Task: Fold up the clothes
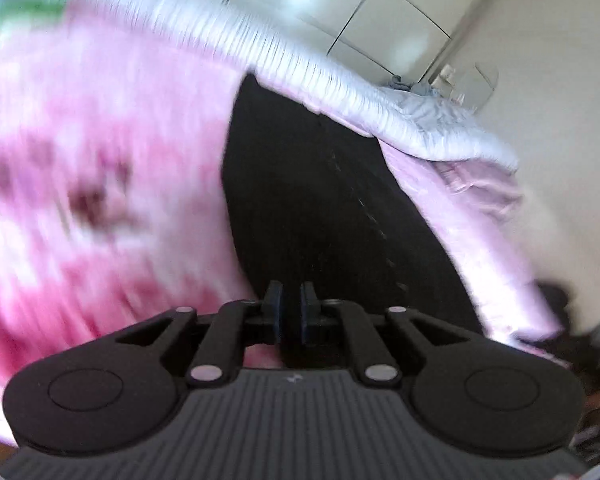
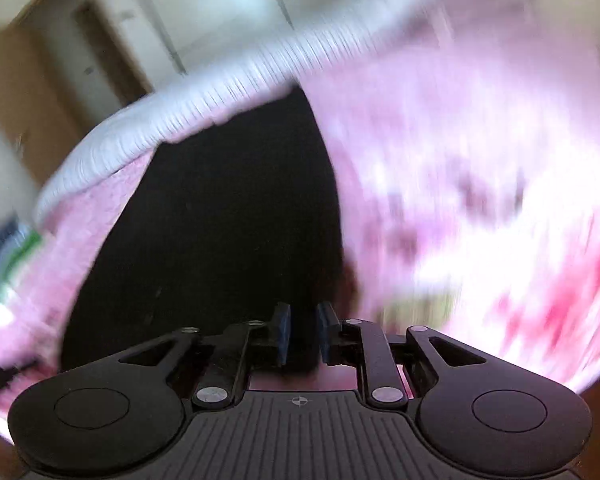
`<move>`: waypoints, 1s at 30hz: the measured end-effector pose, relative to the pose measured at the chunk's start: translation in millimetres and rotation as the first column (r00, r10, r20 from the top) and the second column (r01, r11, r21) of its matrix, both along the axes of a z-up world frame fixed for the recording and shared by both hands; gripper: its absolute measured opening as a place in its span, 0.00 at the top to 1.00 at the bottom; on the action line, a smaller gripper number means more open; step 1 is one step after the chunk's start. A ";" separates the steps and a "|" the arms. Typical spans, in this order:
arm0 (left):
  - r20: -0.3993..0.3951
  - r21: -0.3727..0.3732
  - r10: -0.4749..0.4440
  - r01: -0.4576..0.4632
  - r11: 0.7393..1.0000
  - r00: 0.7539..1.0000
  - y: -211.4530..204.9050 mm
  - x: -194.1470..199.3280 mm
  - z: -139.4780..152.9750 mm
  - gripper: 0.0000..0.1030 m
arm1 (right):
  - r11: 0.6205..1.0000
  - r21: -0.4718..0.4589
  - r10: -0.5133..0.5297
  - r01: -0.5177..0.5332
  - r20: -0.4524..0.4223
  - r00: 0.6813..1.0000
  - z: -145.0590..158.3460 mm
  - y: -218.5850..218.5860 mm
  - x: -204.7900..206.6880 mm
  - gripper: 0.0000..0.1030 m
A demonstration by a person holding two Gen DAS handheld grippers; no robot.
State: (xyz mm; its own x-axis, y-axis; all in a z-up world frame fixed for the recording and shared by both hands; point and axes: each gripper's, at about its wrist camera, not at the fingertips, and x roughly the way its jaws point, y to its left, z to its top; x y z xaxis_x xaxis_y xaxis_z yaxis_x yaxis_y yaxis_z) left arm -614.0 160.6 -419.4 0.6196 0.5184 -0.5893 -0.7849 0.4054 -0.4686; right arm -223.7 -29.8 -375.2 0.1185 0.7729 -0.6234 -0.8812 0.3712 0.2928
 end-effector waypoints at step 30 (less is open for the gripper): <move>-0.341 0.299 0.092 0.015 0.954 0.936 -165.9 71.0 70.1 0.74 | 0.997 -0.045 -0.048 0.060 0.242 0.969 32.5 -45.8 -126.4 0.33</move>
